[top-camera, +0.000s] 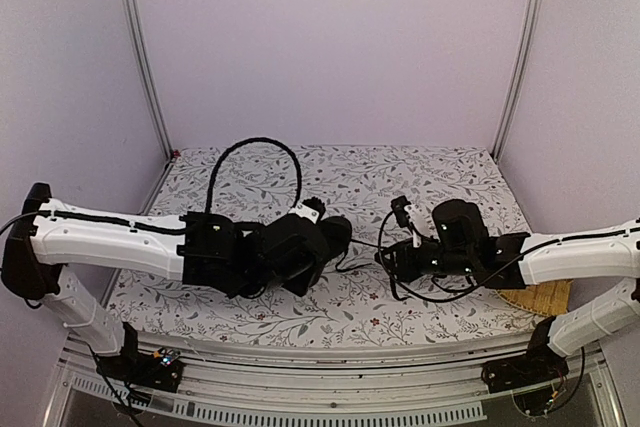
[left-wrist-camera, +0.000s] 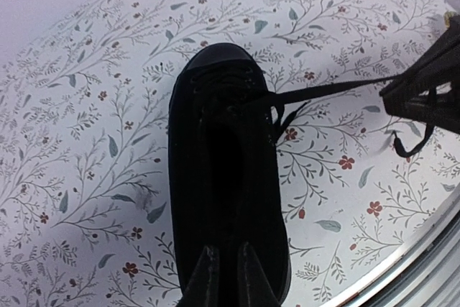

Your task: Tie the shoes

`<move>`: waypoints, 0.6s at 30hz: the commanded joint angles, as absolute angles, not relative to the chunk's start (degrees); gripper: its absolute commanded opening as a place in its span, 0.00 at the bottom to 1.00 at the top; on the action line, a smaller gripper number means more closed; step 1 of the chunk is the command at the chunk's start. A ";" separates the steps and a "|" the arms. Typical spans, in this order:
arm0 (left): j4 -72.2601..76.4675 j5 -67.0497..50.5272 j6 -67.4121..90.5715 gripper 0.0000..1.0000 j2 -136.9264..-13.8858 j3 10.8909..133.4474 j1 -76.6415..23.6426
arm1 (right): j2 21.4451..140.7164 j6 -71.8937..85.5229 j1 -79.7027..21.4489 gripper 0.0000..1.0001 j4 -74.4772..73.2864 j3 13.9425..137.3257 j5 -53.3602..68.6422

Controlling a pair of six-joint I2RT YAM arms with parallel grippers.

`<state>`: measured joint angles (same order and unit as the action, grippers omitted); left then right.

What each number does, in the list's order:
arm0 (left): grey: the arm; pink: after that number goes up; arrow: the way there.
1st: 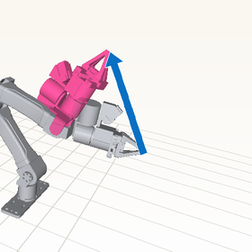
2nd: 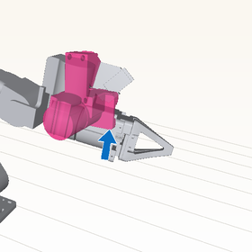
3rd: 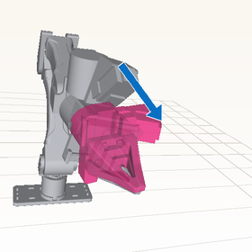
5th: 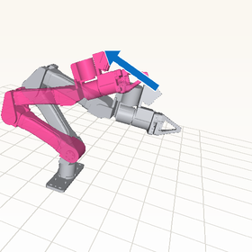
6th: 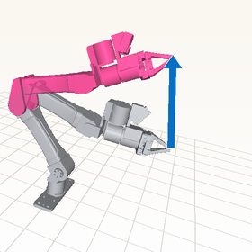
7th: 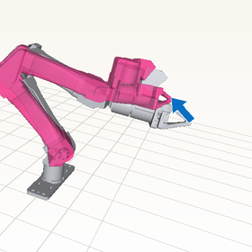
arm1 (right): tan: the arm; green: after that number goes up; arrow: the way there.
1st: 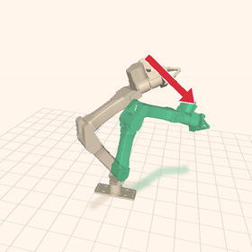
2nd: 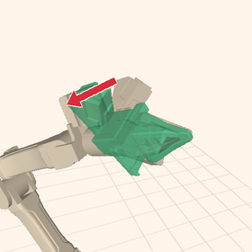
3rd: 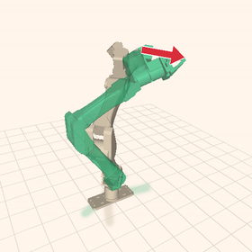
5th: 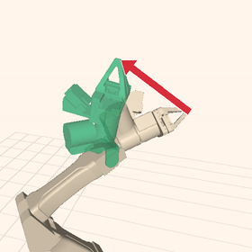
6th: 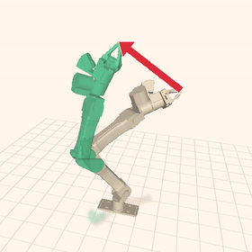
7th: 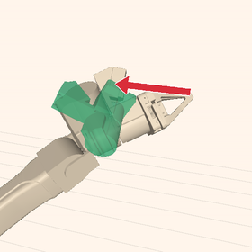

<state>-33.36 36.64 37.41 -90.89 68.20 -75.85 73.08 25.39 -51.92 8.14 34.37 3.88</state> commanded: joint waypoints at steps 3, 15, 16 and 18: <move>-26.40 40.19 24.08 0.00 -85.34 71.59 -74.55 | 75.47 28.85 -52.89 0.02 8.73 37.25 1.42; -18.91 31.12 10.42 0.00 -100.74 99.43 -76.08 | 61.94 32.85 -52.77 0.04 1.62 31.40 -10.16; -17.96 30.60 10.05 0.00 -101.07 99.69 -76.07 | 60.12 32.87 -52.77 0.04 -0.34 31.76 -11.58; -16.53 30.65 9.98 0.00 -101.34 99.27 -75.98 | 56.35 32.79 -52.76 0.05 -3.34 32.13 -13.61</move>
<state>-24.62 30.98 13.06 -101.47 96.99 -75.70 62.43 31.99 -52.60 3.64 31.03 -7.29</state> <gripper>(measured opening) 0.041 0.041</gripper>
